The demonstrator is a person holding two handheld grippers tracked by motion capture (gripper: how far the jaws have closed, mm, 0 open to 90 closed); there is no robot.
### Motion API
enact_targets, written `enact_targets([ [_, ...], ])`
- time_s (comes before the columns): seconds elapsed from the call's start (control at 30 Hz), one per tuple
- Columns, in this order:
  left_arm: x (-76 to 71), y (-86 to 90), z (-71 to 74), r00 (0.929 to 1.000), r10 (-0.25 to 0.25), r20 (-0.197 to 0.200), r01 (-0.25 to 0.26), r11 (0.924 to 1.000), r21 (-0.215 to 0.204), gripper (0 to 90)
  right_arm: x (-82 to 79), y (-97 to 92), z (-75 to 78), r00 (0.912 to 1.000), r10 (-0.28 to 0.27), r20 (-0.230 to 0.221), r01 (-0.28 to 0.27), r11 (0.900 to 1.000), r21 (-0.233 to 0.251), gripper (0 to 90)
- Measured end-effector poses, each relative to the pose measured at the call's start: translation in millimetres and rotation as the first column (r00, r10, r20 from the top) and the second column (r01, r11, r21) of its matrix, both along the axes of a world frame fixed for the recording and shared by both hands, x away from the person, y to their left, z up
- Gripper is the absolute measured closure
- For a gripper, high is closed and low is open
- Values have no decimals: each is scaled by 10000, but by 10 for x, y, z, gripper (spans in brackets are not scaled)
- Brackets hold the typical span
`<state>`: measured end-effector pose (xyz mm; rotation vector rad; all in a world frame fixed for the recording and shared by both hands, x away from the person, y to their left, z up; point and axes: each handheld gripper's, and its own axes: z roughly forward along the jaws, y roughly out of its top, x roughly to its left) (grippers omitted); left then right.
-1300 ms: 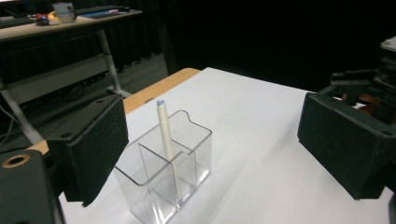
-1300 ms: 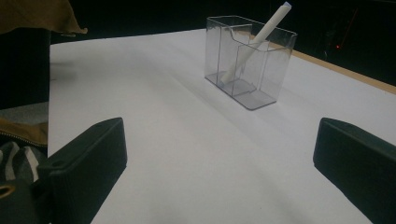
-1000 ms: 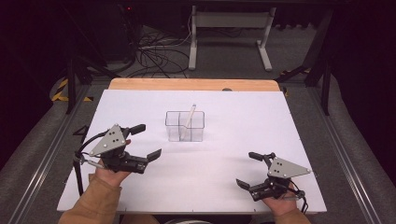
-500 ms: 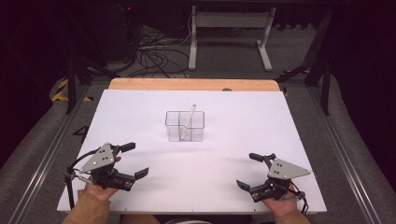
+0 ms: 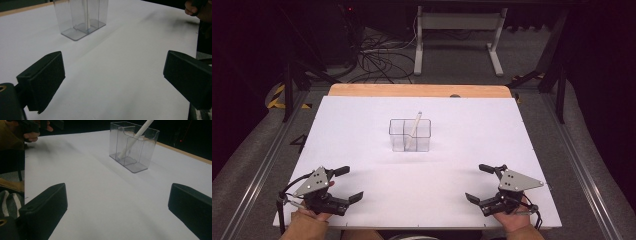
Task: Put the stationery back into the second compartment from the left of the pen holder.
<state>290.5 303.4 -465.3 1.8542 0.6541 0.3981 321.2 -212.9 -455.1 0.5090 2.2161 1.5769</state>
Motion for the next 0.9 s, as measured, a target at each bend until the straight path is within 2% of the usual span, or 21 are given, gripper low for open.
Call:
enact_targets([
  [0.1, -11, 30, -32, 9998, 86, -158, -91, 9996, -280, 48, 5, 0, -7, 10000, 21, -21, -21, 10000, -15, 29],
  [0.17, -11, 44, -32, 9998, 176, -124, -181, 9992, -347, 48, 11, 0, -14, 10000, 53, -42, -53, 10000, -67, 29],
  [0.3, 25, 44, -18, 9997, 247, -55, -248, 9996, -154, 48, 22, 2, -27, 9999, 61, -92, -62, 9999, -103, 28],
  [0.4, 46, 43, -3, 9995, 302, -129, -306, 9990, -320, 48, 31, 6, -37, 9999, 69, -133, -71, 9998, -164, 26],
  [0.9, -2, 59, 26, 9987, 497, 125, -491, 9977, -464, 48, 41, 3, -39, 9998, 67, -182, -70, 9998, -159, 23],
])
